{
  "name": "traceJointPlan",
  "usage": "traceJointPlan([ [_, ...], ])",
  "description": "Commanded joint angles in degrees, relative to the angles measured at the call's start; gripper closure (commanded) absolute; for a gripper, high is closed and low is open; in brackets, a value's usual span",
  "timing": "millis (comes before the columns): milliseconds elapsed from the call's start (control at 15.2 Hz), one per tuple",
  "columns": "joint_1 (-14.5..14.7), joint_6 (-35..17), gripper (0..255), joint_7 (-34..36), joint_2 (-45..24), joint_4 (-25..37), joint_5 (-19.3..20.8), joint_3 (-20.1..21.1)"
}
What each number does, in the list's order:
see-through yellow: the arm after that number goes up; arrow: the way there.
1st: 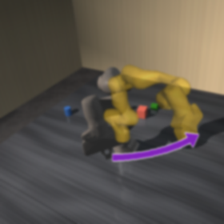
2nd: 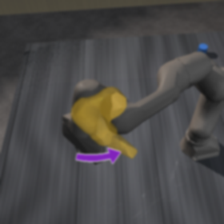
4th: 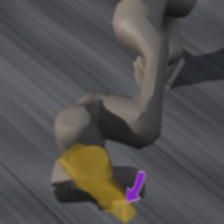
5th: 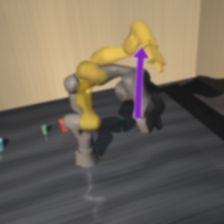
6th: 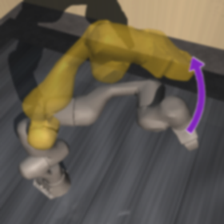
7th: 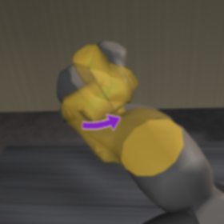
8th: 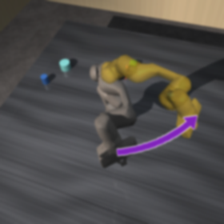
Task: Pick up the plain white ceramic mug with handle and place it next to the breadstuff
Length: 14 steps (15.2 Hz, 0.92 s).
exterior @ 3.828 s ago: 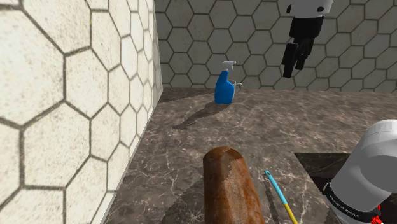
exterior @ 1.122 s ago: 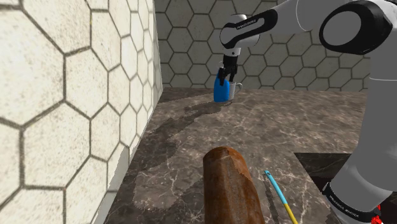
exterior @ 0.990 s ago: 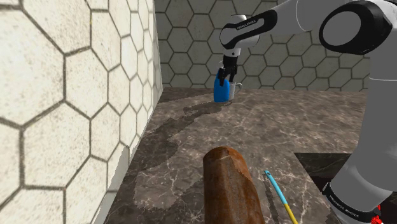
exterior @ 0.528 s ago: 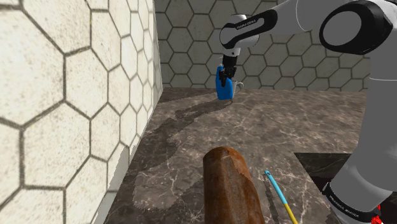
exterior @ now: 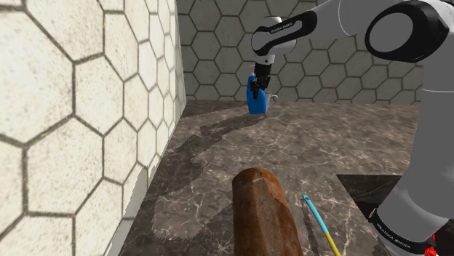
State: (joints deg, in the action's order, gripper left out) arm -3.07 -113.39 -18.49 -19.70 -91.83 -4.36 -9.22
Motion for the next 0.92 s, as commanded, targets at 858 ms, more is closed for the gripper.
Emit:
traceJointPlan([
  [858,-0.3,10.3,255,0.4,1.0,9.1,0.4,-0.3],
])
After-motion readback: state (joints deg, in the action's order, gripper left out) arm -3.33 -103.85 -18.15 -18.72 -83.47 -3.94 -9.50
